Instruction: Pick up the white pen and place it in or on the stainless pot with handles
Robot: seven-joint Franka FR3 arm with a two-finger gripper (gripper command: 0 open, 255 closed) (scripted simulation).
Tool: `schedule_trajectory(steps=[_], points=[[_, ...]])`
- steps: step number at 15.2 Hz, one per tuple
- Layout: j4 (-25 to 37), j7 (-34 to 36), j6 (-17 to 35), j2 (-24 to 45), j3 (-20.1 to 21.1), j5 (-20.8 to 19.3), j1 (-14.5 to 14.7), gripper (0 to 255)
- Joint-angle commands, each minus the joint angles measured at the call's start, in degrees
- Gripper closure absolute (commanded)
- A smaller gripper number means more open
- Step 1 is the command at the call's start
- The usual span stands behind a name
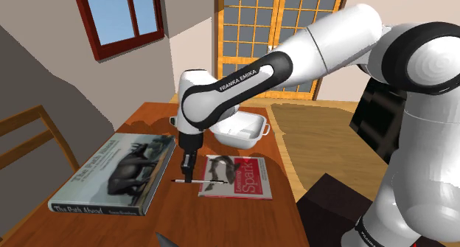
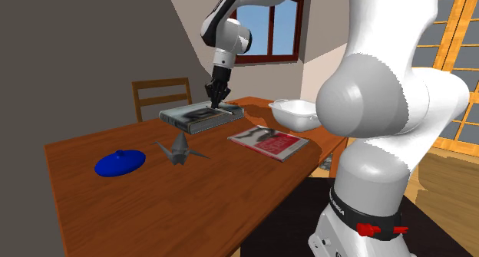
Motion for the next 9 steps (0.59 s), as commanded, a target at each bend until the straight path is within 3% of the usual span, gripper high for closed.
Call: schedule_trajectory(steps=[1,6,9], points=[[0.71,0.37,-1.31,-0.64,0.04,-0.03,-0.01,255],[2.36,1.0,-4.52,-2.28,0.05,-0.02,-0.18,255],[3.05,-2.6,-6.11,-2.2,-1.43,0.01,-2.57,255]])
